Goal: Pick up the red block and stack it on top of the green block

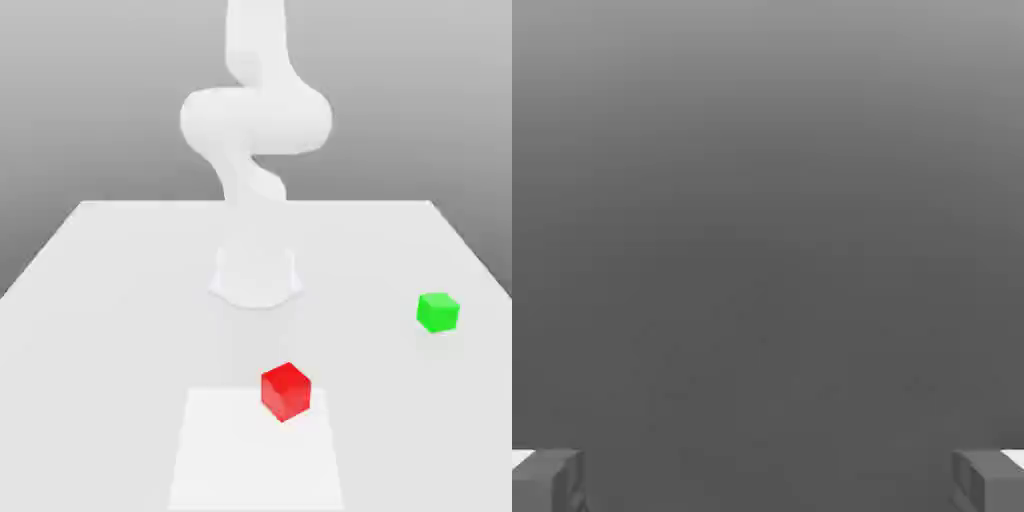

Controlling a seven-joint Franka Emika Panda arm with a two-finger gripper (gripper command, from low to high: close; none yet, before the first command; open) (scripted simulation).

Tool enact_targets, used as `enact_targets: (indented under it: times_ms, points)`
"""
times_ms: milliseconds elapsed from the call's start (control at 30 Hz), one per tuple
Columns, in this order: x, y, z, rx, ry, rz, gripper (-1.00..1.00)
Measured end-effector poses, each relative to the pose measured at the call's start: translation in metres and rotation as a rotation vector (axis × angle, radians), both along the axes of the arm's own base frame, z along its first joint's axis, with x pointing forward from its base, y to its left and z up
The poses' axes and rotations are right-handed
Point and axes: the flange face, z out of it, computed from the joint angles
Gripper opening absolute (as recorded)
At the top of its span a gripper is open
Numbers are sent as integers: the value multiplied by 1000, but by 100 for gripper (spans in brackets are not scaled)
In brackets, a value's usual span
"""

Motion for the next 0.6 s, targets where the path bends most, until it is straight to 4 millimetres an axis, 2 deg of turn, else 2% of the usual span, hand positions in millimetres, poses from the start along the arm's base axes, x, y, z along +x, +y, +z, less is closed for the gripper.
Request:
enact_targets:
  times_ms: [133, 233, 300, 433, 600]
  points:
    - [35, 10, -99, -58, 147, 96, 0]
    - [45, 17, -174, -96, 256, 172, 0]
    - [45, 22, -224, -119, 329, 226, 0]
    - [24, 30, -325, -162, 484, 346, 0]
    - [-27, 37, -449, -203, 675, 504, 0]
